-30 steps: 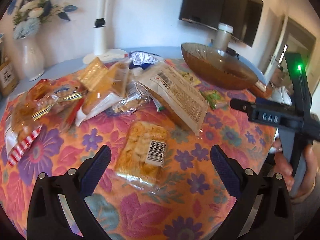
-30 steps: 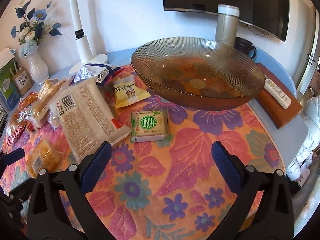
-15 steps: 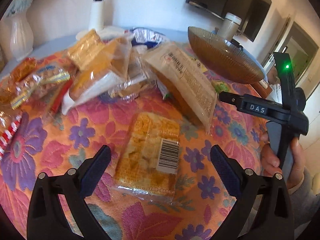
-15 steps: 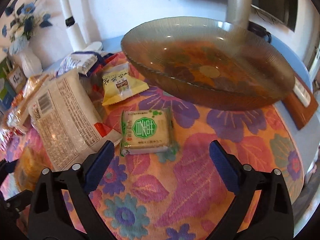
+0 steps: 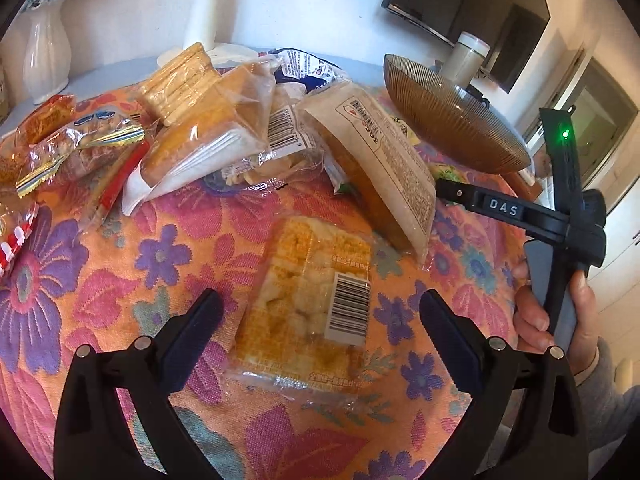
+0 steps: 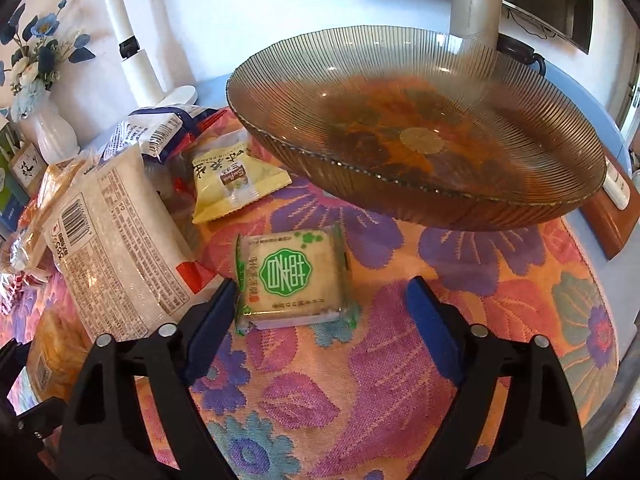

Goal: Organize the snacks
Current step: 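Grasp the green-labelled pastry with the right tool while the left tool grasps the cake pack, then carry both packs into the amber glass bowl and open both tools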

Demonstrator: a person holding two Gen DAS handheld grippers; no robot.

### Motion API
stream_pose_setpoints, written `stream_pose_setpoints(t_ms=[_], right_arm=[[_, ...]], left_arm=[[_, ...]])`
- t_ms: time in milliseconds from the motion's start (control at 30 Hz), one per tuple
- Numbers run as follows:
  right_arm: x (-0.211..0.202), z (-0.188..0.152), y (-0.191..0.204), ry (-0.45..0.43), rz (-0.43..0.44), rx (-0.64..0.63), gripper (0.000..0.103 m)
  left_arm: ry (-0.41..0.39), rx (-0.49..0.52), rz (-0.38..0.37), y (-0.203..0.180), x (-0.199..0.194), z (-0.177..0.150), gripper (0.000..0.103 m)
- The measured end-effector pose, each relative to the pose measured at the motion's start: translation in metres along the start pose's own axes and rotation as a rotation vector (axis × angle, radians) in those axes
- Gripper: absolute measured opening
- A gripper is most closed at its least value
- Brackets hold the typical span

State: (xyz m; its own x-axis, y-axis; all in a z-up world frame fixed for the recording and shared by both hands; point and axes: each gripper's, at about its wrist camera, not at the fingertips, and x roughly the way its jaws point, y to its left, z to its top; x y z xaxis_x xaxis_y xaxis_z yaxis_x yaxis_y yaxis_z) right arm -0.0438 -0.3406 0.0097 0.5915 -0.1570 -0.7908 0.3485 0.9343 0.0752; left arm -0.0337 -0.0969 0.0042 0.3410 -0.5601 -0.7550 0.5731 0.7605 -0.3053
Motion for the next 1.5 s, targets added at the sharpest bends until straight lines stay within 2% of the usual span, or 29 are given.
stream_pose_setpoints(t_ms=[33, 67, 100, 167, 233, 333, 467, 600, 700, 767, 833, 900, 933, 967, 1033, 1067, 1100, 1133, 1200, 1333, 1433, 1500], right_arm=[[0.0, 0.0, 0.001, -0.007, -0.007, -0.006, 0.063], [0.0, 0.0, 0.001, -0.015, -0.023, -0.007, 0.056], [-0.002, -0.002, 0.0, -0.026, -0.046, -0.001, 0.054], [-0.005, -0.004, -0.003, -0.034, -0.027, 0.013, 0.052], [-0.012, -0.01, -0.009, -0.036, -0.002, 0.029, 0.052], [-0.03, -0.022, -0.015, -0.053, 0.022, 0.032, 0.052], [-0.058, -0.041, -0.018, -0.082, -0.009, 0.013, 0.052], [-0.065, -0.059, -0.021, -0.064, -0.025, 0.001, 0.052], [-0.057, -0.063, -0.027, -0.029, -0.022, 0.01, 0.053], [-0.057, -0.066, -0.028, -0.036, -0.019, 0.004, 0.054], [-0.058, -0.069, -0.025, -0.037, -0.026, -0.021, 0.063], [-0.058, -0.071, -0.024, -0.034, -0.017, -0.031, 0.066], [-0.059, -0.072, -0.023, -0.037, -0.019, -0.038, 0.065], [-0.059, -0.073, -0.023, -0.036, -0.023, -0.046, 0.065], [-0.06, -0.074, -0.022, -0.042, -0.035, -0.056, 0.053], [-0.061, -0.074, -0.021, -0.05, -0.042, -0.066, 0.053], [-0.062, -0.074, -0.021, -0.055, -0.05, -0.072, 0.05], [-0.062, -0.074, -0.021, -0.057, -0.051, -0.072, 0.05], [-0.067, -0.073, -0.021, -0.061, -0.027, -0.064, 0.049], [-0.09, -0.063, -0.019, -0.107, -0.008, -0.075, 0.049], [-0.116, -0.047, -0.019, -0.176, 0.01, -0.076, 0.05], [-0.129, -0.032, -0.023, -0.219, -0.012, -0.066, 0.05]], left_arm=[[0.001, 0.004, 0.002, 0.0, 0.0, 0.0, 0.097], [0.001, 0.003, 0.005, 0.0, 0.0, 0.0, 0.096], [0.0, 0.0, 0.013, 0.001, -0.001, 0.0, 0.092], [-0.008, -0.004, 0.043, 0.001, -0.004, -0.002, 0.081], [-0.017, 0.009, 0.116, 0.0, -0.006, -0.005, 0.059], [-0.021, 0.011, 0.153, -0.003, -0.01, -0.007, 0.049], [-0.03, -0.066, 0.126, -0.001, -0.019, -0.012, 0.046], [-0.044, -0.084, 0.1, -0.01, -0.025, -0.023, 0.046], [-0.039, -0.049, 0.137, -0.022, -0.02, -0.031, 0.047], [-0.057, -0.023, 0.171, -0.028, -0.02, -0.033, 0.048], [-0.062, -0.013, 0.192, -0.031, -0.02, -0.034, 0.059], [-0.069, -0.023, 0.201, -0.031, -0.022, -0.036, 0.072], [-0.071, -0.027, 0.203, -0.03, -0.023, -0.037, 0.072], [-0.067, -0.027, 0.212, -0.029, -0.024, -0.039, 0.072], [-0.065, -0.029, 0.242, -0.028, -0.023, -0.04, 0.062], [-0.064, -0.021, 0.251, -0.029, -0.024, -0.041, 0.058], [-0.062, -0.013, 0.255, -0.031, -0.024, -0.041, 0.05], [-0.063, -0.009, 0.265, -0.033, -0.024, -0.041, 0.049], [-0.075, -0.011, 0.265, -0.038, -0.028, -0.038, 0.046], [-0.139, 0.018, 0.219, -0.058, -0.046, -0.02, 0.046], [-0.177, 0.076, 0.178, -0.081, -0.055, 0.009, 0.046], [-0.189, 0.116, 0.143, -0.098, -0.054, 0.036, 0.046]])
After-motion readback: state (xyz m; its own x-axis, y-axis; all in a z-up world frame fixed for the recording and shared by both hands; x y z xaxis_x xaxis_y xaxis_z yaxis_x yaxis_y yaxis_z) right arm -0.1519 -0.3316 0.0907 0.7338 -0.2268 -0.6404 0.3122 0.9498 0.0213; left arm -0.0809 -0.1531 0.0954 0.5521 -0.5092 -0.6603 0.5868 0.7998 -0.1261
